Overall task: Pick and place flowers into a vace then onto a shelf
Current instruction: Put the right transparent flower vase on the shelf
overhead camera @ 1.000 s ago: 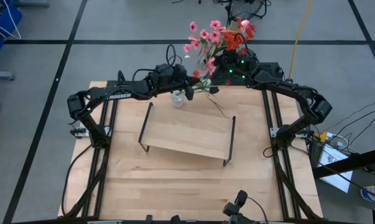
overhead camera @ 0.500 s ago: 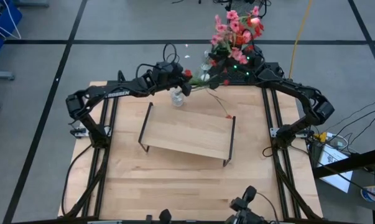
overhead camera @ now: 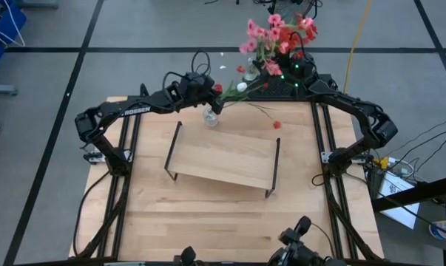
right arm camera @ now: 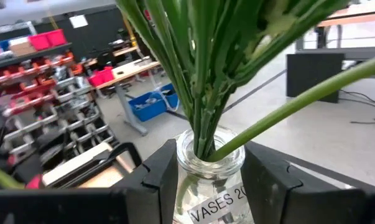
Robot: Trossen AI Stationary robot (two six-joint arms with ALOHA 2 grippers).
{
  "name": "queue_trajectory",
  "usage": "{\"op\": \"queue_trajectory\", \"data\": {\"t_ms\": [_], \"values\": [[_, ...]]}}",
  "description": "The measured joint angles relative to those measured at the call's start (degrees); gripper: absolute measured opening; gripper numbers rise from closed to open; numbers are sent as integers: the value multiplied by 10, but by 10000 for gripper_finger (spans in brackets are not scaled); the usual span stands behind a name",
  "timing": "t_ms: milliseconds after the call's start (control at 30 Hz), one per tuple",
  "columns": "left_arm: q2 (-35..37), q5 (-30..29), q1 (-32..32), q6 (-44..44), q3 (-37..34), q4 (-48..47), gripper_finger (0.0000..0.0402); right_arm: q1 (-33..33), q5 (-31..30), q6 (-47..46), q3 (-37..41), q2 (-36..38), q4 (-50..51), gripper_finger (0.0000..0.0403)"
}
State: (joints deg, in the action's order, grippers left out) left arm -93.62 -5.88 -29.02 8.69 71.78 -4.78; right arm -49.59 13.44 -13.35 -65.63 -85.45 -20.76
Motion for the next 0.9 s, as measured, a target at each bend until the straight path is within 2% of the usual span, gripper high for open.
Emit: {"op": "queue_trajectory", "data": {"t_ms": [333,533,800,900], "values": [[18,-33,-2,15,-1,-9,8,-7,3,-5,0,0,0,131],[21,-28,-12,16,-1,-16,42,-7,3,-3,0,0,0,131],[29,-29,-14,37,-1,-6,64,-7,3,5,0,7,5,131],[30,-18,-14,36,0,5,87,-11,3,4,0,7,16,131]]}}
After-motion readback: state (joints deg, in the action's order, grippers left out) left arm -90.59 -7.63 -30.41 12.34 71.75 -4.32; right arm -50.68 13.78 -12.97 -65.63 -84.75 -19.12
